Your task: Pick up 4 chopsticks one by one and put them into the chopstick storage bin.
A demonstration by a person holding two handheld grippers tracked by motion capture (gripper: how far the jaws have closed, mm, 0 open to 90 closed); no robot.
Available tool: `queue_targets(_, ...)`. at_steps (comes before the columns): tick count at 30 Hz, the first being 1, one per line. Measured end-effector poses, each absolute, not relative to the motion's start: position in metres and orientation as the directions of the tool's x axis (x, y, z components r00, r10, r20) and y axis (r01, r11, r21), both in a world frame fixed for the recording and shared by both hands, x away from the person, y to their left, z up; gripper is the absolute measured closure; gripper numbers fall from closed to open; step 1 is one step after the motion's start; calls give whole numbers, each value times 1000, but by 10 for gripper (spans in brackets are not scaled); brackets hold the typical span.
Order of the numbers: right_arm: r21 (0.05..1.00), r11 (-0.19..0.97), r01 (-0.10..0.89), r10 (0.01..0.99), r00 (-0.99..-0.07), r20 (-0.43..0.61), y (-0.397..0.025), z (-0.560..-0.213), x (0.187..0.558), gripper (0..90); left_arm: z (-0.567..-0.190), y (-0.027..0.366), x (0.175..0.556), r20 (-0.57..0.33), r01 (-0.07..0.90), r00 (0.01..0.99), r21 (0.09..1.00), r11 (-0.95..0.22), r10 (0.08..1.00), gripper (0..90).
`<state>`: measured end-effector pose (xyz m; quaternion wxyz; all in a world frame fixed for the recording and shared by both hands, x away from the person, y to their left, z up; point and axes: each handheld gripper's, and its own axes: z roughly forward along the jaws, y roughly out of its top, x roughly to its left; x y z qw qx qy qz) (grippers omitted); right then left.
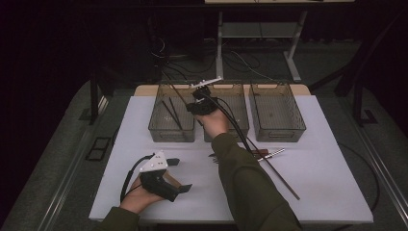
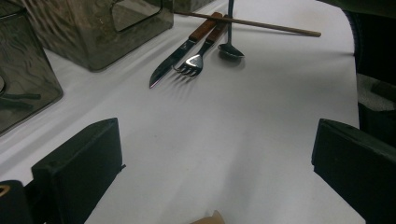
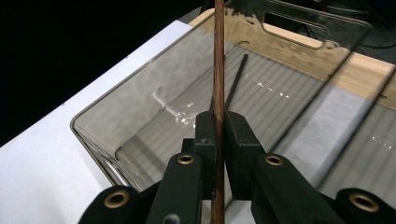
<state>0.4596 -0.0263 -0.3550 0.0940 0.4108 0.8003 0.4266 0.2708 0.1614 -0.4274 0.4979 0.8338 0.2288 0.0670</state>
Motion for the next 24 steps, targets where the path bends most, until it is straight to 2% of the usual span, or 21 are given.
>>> queue_targets(11, 750, 305, 587, 733, -648, 209, -1, -362, 464, 837, -427, 161, 271, -112, 308, 889, 863, -400, 444, 9)
queue_targets(24, 737, 297, 608, 739, -635, 226, 9, -378, 471, 837, -428, 159, 271, -118, 310, 891, 863, -400, 438, 9)
